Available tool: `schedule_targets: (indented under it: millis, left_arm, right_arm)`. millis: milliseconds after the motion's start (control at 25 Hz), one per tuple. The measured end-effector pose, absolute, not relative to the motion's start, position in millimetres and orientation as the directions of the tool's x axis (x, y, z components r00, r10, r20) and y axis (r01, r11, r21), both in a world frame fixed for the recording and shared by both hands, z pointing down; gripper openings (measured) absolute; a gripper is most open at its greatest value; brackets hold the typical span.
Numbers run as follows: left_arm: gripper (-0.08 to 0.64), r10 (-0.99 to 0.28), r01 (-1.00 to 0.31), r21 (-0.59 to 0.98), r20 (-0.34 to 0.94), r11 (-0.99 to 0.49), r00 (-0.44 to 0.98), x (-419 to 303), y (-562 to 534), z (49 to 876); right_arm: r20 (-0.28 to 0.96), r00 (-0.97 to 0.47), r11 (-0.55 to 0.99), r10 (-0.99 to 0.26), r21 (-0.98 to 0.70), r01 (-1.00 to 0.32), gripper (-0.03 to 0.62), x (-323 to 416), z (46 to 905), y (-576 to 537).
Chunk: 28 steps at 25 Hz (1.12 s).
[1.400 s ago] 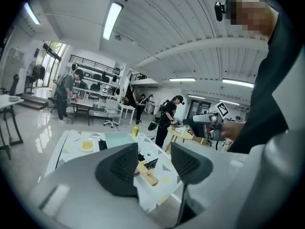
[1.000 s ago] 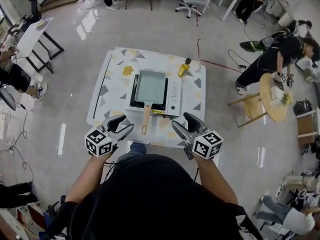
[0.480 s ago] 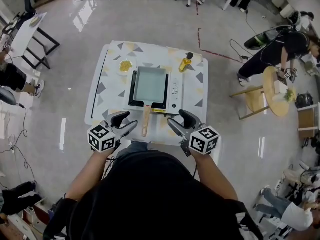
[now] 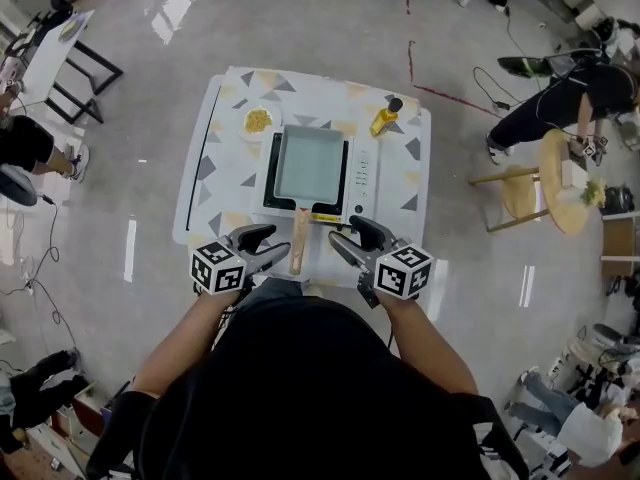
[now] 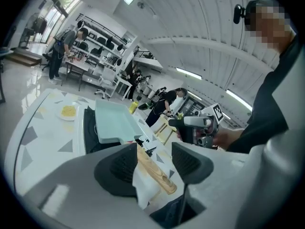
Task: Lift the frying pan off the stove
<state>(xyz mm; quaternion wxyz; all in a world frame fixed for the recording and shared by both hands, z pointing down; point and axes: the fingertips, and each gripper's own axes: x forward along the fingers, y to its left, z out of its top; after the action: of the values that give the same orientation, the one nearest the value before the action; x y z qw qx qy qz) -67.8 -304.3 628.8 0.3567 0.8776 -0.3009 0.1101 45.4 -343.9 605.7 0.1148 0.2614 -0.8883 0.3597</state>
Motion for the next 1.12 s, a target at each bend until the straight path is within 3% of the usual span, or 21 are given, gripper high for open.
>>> schedule_targets:
  millis: [600,1120]
  left_arm:
    - [0.229,-0.292,-0.517,0.704,0.427,-0.487,0.856,-49,-302,681]
    - [0.229,-0.180,-0.398,0.826,0.355,-0.398,0.917,-32,-300,700]
  right_arm:
    - [0.424,-0.862,0.526,-0.278,-0.683,-0.506,0.304,13,654,-348]
    - [0.449,-0.872,0.471,-0.196,-0.737,-0.485,0.308,-12,693,-352]
